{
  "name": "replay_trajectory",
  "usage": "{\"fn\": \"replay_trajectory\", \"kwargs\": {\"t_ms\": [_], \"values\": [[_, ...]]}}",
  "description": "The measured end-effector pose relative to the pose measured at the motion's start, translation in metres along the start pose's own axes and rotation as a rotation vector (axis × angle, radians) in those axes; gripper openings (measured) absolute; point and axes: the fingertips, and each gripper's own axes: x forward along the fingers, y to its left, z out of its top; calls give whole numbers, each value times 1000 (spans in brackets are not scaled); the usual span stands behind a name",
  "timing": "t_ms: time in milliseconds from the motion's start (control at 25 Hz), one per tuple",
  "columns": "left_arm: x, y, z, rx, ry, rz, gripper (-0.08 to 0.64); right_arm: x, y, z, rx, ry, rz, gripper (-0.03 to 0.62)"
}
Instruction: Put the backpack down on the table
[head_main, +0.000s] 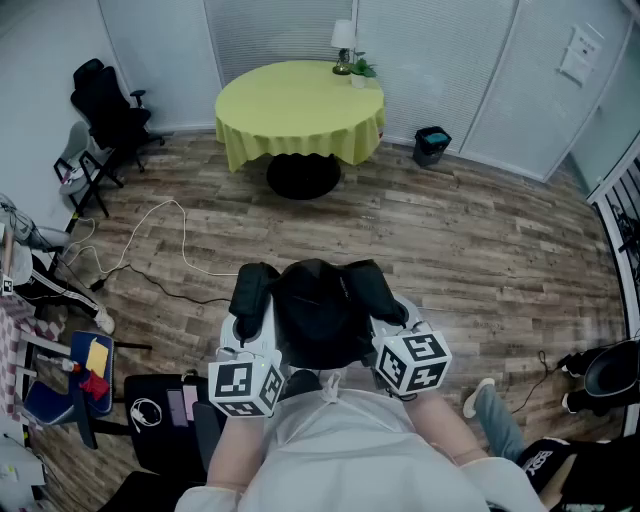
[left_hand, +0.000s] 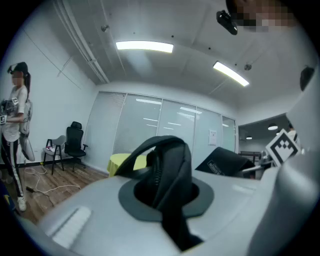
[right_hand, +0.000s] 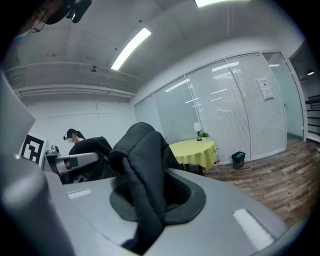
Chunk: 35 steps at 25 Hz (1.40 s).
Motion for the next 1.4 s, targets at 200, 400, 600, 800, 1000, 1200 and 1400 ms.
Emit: {"fn": "replay_trajectory", "kwargs": {"t_ms": [200, 400, 600, 800, 1000, 1200, 1400], "values": [[-1, -7, 1, 6, 1, -15, 31, -6, -2, 2, -17, -1, 0, 32], [1, -13, -1, 8, 7, -29, 31, -9, -6, -1, -26, 6, 2, 32], [10, -19, -9, -2, 31, -39, 31, -6, -18, -5, -16, 28, -6, 32], [30, -15, -24, -21, 65, -34, 31, 11, -31, -11, -6, 62, -11, 32], [71, -4, -37, -37, 115, -47, 31, 46, -48, -15, 16, 105, -30, 32], [127, 25, -37, -47, 144, -82, 31, 97, -60, -3, 32, 113, -73, 32], [190, 64, -25, -62, 148, -117, 31, 161, -66, 21, 30, 111, -108, 32]]}}
